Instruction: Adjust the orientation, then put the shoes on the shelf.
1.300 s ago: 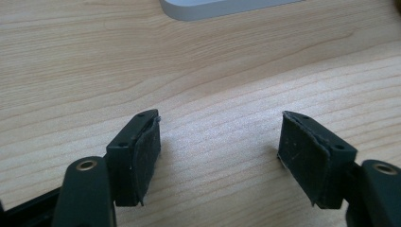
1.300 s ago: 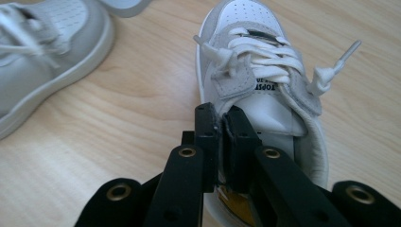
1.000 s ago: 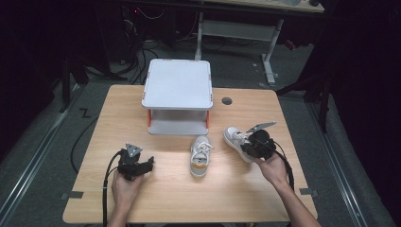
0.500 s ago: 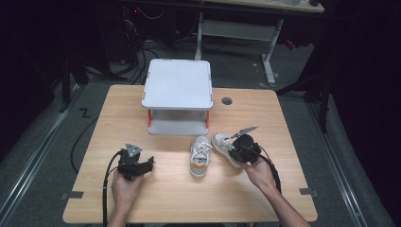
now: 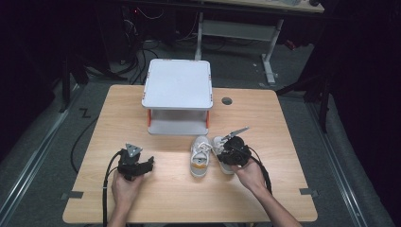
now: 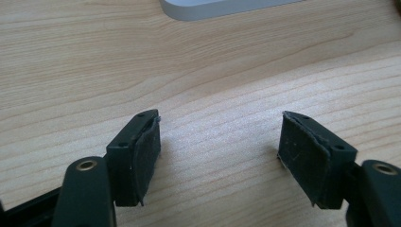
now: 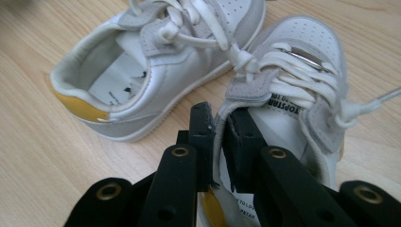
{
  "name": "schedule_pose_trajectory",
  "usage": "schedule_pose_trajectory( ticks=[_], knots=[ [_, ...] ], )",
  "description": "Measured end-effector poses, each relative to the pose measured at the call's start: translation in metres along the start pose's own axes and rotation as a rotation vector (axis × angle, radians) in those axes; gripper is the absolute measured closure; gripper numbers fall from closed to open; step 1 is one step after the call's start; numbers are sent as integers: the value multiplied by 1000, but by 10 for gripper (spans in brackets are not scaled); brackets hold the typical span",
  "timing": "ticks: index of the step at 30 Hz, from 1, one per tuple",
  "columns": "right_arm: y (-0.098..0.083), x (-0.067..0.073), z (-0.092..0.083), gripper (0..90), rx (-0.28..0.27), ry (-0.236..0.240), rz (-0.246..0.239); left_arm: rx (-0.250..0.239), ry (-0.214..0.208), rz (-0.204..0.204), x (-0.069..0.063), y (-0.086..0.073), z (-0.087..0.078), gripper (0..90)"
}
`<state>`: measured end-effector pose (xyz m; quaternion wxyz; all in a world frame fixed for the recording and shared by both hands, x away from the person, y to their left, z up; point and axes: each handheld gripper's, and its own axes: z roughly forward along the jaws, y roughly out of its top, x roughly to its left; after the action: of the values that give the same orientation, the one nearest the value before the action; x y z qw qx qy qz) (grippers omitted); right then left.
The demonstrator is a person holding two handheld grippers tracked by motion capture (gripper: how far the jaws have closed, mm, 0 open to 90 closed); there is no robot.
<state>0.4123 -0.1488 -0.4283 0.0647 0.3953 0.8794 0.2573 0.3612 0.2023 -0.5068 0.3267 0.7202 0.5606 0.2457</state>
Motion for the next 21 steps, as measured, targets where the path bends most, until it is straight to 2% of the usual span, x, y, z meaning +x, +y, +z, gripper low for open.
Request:
schedule_pose_trajectory(
  ticks=[5, 12, 16, 17, 21],
  knots=[
    [-1, 1, 3, 796, 0, 50, 34, -1, 2, -2, 0, 0, 0, 305],
    [-2, 9, 11, 737, -2, 91, 28, -1, 3, -3, 0, 0, 0, 305],
    [-5, 8, 14, 681, -25, 128, 36, -1, 3, -3, 0, 0, 0, 305],
    [-7, 7, 14, 620, -35, 134, 38, -1, 3, -3, 0, 0, 0, 305],
    [-14, 2, 12, 549, -81, 178, 59, -1, 4, -4, -1, 0, 0, 305]
  ],
)
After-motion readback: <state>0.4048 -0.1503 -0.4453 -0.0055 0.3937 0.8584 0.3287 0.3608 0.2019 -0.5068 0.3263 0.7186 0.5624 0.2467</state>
